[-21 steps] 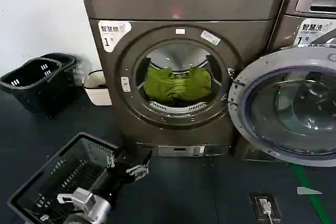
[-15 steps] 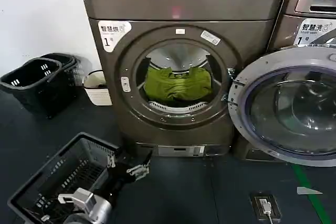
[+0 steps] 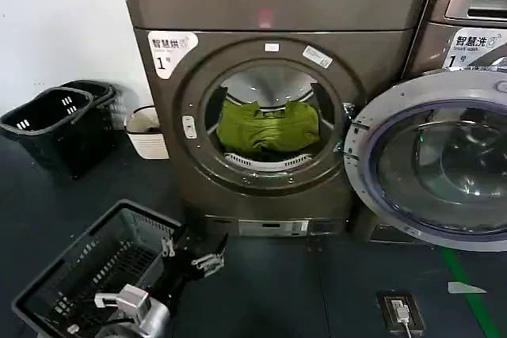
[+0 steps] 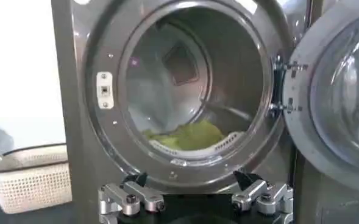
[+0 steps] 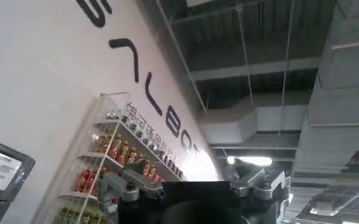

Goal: Grasp the clothes from the dryer.

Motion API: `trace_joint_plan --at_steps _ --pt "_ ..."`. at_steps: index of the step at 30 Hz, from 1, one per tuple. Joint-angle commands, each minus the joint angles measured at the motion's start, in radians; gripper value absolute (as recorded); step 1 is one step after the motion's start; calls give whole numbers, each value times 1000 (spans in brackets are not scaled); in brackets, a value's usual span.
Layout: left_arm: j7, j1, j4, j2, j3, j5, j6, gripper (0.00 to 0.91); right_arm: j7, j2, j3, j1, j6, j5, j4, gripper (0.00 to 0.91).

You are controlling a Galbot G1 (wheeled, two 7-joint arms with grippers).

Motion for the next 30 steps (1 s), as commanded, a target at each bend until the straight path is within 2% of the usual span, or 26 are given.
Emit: trace_joint_plan --at_steps 1,30 --pt "-5 4 -20 3 -1 -18 32 907 -6 -1 6 -1 2 -1 -2 907" --pt "-24 -5 11 3 70 -2 12 907 -38 -4 52 -31 14 -13 -7 907"
